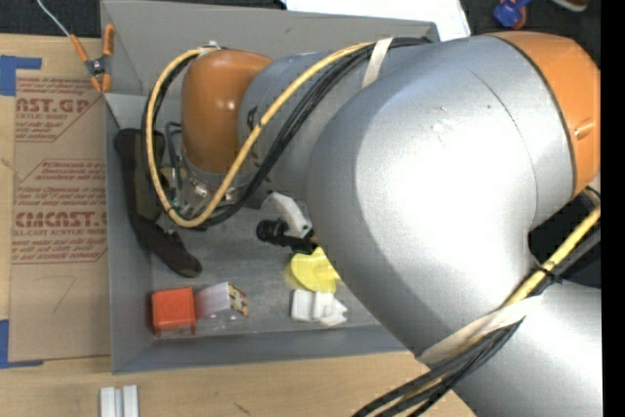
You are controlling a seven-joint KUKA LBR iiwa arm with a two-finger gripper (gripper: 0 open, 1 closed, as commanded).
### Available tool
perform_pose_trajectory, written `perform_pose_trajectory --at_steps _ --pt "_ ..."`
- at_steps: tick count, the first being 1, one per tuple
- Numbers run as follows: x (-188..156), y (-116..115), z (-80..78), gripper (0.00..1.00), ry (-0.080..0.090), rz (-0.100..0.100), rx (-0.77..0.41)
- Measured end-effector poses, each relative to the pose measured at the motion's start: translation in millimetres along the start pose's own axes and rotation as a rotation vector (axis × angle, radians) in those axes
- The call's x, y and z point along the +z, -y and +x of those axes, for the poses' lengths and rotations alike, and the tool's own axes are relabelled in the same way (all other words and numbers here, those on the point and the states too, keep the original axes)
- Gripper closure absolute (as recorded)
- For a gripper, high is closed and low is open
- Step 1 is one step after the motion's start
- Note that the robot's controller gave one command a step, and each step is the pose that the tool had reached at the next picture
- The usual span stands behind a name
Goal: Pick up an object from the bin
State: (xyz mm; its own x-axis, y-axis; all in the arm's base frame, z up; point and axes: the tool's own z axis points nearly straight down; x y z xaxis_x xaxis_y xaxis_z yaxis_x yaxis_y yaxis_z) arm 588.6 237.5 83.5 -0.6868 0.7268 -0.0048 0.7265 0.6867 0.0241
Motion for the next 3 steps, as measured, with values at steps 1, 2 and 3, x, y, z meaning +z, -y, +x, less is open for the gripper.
perform_pose_trajectory --at_steps 1,2,3 --pt "-2.5 1.1 0.3 1.00 -0.002 0.004 0.001" --pt "-16.9 4.5 2.4 1.00 -0.009 0.017 0.000" --pt "-34.4 4.3 2.5 1.00 -0.010 0.017 -0.001"
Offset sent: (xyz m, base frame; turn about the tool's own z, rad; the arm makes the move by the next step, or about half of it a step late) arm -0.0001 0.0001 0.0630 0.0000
